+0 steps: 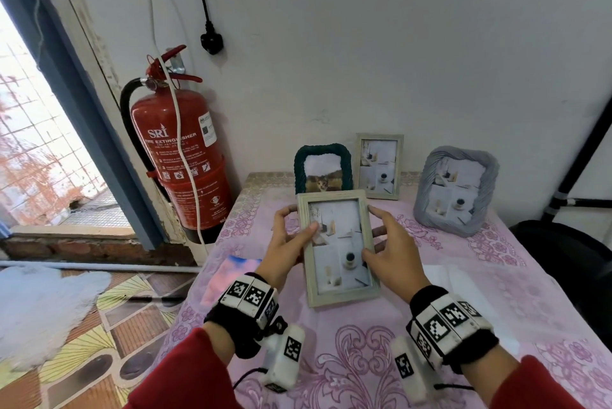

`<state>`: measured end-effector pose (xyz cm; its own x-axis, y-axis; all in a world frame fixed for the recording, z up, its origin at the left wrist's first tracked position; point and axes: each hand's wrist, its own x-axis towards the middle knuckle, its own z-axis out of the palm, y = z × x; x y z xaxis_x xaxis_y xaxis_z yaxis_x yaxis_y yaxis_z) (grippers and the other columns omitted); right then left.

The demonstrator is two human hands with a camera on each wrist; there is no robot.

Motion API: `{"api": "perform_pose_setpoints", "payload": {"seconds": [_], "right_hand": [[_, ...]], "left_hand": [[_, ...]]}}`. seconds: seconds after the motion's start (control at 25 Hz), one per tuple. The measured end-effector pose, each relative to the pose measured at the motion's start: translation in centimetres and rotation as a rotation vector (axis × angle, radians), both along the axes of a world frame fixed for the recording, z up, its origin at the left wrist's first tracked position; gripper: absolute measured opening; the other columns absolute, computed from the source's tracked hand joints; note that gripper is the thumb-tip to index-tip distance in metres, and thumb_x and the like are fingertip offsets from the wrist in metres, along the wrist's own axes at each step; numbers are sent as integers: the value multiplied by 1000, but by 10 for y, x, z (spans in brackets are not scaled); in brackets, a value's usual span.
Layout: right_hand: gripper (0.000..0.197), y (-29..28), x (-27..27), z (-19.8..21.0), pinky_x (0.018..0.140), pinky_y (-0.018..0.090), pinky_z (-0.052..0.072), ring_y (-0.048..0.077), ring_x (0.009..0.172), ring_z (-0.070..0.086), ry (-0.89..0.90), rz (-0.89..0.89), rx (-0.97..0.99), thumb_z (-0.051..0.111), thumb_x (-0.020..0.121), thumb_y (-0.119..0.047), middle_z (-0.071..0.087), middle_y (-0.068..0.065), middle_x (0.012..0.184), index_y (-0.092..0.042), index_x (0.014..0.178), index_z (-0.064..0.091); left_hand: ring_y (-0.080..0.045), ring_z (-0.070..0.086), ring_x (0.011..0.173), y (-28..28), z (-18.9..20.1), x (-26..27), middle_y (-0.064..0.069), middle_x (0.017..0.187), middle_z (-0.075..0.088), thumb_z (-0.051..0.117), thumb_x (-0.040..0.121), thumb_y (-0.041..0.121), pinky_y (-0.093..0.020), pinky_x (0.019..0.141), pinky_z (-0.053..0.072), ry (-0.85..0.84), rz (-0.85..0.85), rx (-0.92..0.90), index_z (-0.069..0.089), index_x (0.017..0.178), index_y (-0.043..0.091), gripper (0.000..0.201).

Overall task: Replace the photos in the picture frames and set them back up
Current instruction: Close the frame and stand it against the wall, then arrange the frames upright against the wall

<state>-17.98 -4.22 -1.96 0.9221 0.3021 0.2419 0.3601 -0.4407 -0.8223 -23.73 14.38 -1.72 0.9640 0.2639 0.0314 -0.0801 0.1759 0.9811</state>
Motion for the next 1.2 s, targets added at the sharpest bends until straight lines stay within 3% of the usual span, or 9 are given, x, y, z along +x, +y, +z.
{"api": "perform_pose_setpoints", "payload": {"seconds": [0.2,0.28,0.36,0.52,0.64,0.8,0.96,1.2], "right_hand": [[75,28,17,29,67,33,54,14,75,60,-81,31,75,67,73,-6,57,-3,97,-35,135,37],[75,47,27,44,66,30,53,11,75,57,-112,75,123,66,72,-2,55,-8,94,-33,135,37],[75,67,40,61,70,31,53,12,76,55,-122,139,140,65,74,-2,54,-2,99,-33,135,35],[70,112,74,101,70,19,46,16,76,56,-140,223,108,60,85,-9,48,1,112,-34,142,27],[60,152,108,132,81,19,40,18,96,52,-215,289,28,54,89,-8,45,7,122,-25,143,33],[47,199,152,152,87,14,39,24,110,54,-273,310,-98,52,88,-2,49,14,128,-12,134,48],[48,234,190,143,104,37,41,31,117,51,-244,355,-287,52,89,-5,48,17,131,-9,136,45],[51,256,226,118,111,46,30,25,133,40,-156,358,-594,50,89,-12,44,3,144,-20,139,42]], "left_hand": [[-14,69,71,26,29,10,0,89,73,54,85,40,-32,61,57,-90,47,-22,44,109,36,27],[-12,68,70,44,46,20,6,86,73,52,87,37,-36,63,57,-119,65,-21,43,111,34,26],[-9,67,68,67,63,30,10,84,72,49,93,32,-37,64,54,-149,90,-8,41,115,32,23],[-18,62,79,113,91,49,5,93,69,47,95,27,-47,77,49,-187,135,5,42,114,32,20],[-16,64,76,145,102,69,-1,99,66,45,96,26,-37,66,54,-190,154,19,41,115,31,20],[-10,67,69,179,100,103,2,90,68,43,97,23,-30,59,56,-209,174,11,42,108,31,13],[-19,61,79,214,79,142,-3,99,64,43,98,20,-39,70,50,-173,191,-26,41,113,29,18],[-20,61,89,232,25,176,-6,110,59,42,98,16,-42,76,52,-96,202,-144,39,122,25,26]]}}
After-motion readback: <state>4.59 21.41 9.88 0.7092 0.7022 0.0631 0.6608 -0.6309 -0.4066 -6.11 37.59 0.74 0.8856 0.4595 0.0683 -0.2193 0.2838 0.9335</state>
